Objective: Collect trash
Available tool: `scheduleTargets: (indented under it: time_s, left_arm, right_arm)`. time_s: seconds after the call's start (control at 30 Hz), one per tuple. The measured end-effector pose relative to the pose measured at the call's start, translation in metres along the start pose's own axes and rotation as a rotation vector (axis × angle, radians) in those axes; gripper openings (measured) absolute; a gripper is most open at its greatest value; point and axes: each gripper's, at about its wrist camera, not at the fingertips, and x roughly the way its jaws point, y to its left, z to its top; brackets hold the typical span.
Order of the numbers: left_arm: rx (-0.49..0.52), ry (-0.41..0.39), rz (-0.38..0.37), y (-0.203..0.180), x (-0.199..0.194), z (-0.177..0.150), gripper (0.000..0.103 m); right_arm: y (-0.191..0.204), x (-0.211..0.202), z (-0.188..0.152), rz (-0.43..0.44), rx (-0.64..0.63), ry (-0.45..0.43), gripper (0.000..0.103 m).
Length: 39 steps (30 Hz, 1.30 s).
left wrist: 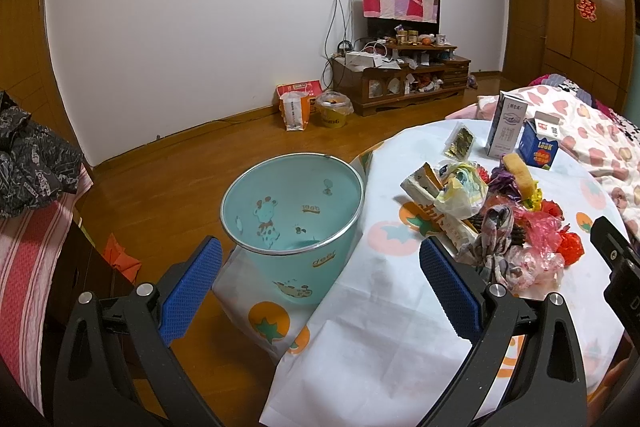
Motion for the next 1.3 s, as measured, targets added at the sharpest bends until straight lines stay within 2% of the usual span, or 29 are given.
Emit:
scheduleTargets:
  time_s: [0.43,0.7,0.8,0.93,1.03,1.3]
  left_arm:
    - [0.003,0.012,-0.003,0.003,0.004,-0.002,0.097]
    - [-0.016,0.058,-0.027,0.000,0.025,-0.006,0.097]
    - [-0.016,0.081,-0.037,-0.003,0.036,-0.008,0.097]
    - [0.018,0.111,-0.032,-0.011,0.051,-0.014,0.097]
    - [0.041,0.141,-0.025,-0.017,0.063,-0.021,0.097]
    - [0.071,0.240,-0.060,-0.038,0.094,-0.036,0.097]
  right_arm:
    - [0.003,0.002,-0.002,0.003,0.001,0.004,0.098]
    - [-0.011,0.013,-0.003,-0.011,0.004,-0.023,0.098]
    - [-0.017,0.022,-0.003,-0.020,-0.027,-0.007,0.098]
    - [-0.033,0.033,-0.007,-0.043,-0.038,0.023,0.098]
    - [-0.055,0.041,-0.015,-0.093,-0.039,0.048,0.098]
    - [-0.100,0.060,-0.028,-0.164,-0.006,0.125,0.098]
